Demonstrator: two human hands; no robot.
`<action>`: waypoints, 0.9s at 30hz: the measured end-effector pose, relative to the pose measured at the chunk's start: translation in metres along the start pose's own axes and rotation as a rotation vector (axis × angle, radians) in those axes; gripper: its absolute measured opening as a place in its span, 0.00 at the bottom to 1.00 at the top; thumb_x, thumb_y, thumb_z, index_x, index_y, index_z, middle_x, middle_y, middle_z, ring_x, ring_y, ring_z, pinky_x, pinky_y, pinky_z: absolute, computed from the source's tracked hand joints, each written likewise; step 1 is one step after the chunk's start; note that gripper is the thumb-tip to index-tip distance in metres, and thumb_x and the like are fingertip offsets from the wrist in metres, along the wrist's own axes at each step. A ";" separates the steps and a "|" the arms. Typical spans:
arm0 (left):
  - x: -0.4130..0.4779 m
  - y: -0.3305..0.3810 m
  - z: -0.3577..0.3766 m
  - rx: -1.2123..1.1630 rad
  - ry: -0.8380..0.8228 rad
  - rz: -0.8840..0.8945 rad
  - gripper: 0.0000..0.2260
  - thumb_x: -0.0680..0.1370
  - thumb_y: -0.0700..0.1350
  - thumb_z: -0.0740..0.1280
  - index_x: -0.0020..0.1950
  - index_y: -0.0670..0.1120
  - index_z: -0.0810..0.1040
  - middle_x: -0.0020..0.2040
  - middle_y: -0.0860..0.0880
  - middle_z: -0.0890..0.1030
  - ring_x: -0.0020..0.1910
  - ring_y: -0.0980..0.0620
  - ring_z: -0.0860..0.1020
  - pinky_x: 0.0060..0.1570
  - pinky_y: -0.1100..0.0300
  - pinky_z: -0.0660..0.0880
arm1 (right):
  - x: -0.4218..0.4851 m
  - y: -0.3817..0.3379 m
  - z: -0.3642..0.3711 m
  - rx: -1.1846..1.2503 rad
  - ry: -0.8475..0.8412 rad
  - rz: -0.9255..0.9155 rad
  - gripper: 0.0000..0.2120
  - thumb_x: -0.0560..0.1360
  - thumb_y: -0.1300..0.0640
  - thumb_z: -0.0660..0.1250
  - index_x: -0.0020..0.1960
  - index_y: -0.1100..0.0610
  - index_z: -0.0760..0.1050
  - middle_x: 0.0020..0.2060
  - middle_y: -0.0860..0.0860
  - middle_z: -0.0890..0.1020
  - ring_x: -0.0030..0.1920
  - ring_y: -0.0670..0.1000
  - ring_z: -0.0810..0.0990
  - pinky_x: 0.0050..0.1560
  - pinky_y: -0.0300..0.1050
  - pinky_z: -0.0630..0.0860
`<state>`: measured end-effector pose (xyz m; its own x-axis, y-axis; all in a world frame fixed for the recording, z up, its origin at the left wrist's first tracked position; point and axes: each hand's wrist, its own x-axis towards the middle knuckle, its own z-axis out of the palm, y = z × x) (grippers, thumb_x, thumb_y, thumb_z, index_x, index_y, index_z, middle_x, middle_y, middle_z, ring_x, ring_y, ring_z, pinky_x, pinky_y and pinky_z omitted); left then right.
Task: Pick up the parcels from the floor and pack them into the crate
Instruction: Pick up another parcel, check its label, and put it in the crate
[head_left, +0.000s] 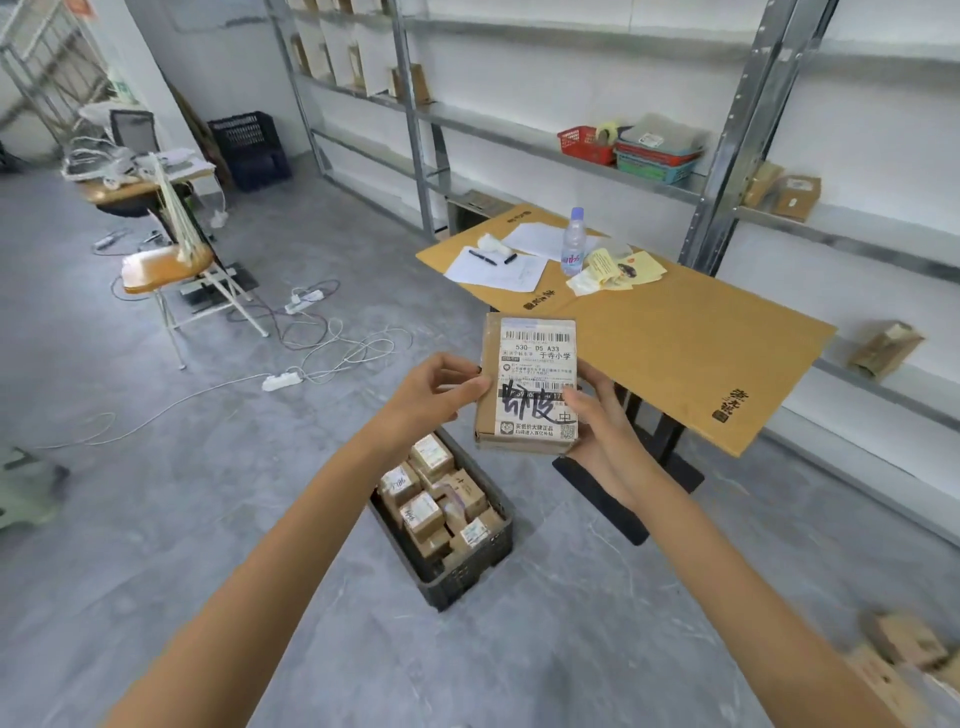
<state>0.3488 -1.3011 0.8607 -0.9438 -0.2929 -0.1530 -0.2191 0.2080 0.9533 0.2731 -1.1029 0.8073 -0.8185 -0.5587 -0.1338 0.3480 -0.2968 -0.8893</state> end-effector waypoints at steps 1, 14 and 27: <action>0.003 -0.006 -0.014 0.011 -0.005 -0.008 0.09 0.76 0.48 0.69 0.53 0.47 0.74 0.55 0.50 0.80 0.55 0.52 0.79 0.57 0.51 0.76 | 0.005 0.008 0.012 0.005 0.012 0.008 0.25 0.69 0.53 0.67 0.64 0.46 0.66 0.60 0.57 0.78 0.56 0.58 0.80 0.48 0.57 0.81; 0.090 -0.063 -0.098 -0.017 -0.072 -0.098 0.16 0.76 0.47 0.69 0.62 0.50 0.72 0.58 0.49 0.78 0.57 0.50 0.78 0.59 0.47 0.76 | 0.098 0.063 0.066 -0.034 0.094 0.111 0.21 0.75 0.54 0.67 0.65 0.48 0.64 0.62 0.60 0.77 0.53 0.56 0.81 0.47 0.54 0.81; 0.284 -0.087 -0.120 -0.102 -0.160 -0.218 0.09 0.76 0.43 0.69 0.55 0.45 0.75 0.60 0.45 0.77 0.47 0.55 0.82 0.40 0.61 0.81 | 0.272 0.075 0.038 -0.064 0.055 0.282 0.17 0.78 0.56 0.62 0.66 0.48 0.66 0.53 0.52 0.83 0.50 0.51 0.83 0.45 0.45 0.81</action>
<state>0.1292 -1.5143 0.7652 -0.9058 -0.1676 -0.3890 -0.4031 0.0591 0.9132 0.0935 -1.3064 0.7208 -0.7176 -0.5691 -0.4014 0.5372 -0.0856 -0.8391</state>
